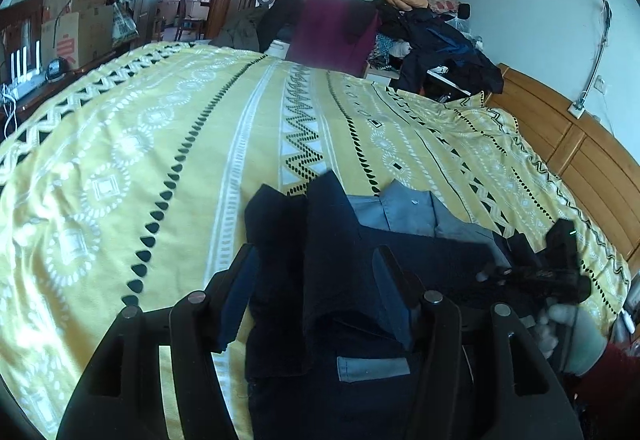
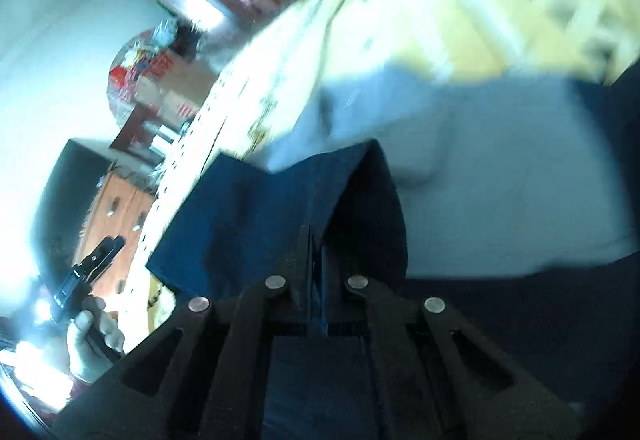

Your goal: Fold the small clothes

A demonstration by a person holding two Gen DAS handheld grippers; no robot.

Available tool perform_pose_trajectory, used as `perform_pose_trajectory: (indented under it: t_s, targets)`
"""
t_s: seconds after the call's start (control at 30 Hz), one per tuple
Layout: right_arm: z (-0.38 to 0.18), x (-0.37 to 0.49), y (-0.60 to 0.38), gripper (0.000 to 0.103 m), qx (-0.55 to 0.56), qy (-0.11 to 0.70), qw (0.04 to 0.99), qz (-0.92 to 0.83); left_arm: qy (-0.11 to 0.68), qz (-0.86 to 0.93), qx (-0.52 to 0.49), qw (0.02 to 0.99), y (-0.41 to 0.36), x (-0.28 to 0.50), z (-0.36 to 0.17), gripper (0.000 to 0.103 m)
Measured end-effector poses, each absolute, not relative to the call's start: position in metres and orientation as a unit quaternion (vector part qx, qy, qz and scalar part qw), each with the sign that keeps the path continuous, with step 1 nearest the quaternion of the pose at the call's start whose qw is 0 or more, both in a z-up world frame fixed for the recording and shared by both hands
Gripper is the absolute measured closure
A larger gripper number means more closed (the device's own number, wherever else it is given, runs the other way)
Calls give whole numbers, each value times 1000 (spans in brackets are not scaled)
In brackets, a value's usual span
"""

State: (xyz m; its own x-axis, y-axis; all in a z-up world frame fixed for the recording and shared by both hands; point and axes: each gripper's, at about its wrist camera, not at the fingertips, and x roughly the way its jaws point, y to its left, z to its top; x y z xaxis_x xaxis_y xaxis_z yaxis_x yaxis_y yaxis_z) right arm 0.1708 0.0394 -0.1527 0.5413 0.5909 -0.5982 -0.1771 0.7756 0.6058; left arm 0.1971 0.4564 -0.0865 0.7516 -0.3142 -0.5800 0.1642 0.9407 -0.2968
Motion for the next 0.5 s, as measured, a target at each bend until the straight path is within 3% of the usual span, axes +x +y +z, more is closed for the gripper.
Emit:
perform_pose_trajectory:
  t_s: [0.27,0.43,0.47,0.5]
  targets:
    - [-175,170,-22,101,214,465,842,169,329,-120,-74,934,440,206,-74,30]
    - [-188,170,-23,96,207,474,840,160,394,-116,-24,911,410,241,-125,31]
    - [-188,167,-22,93,196,474,843,163,420,-90,5,903,408,251,-144,31]
    - [-186,164,-20,84,187,474,845,163,442,-65,26,894,410,259,-160,32]
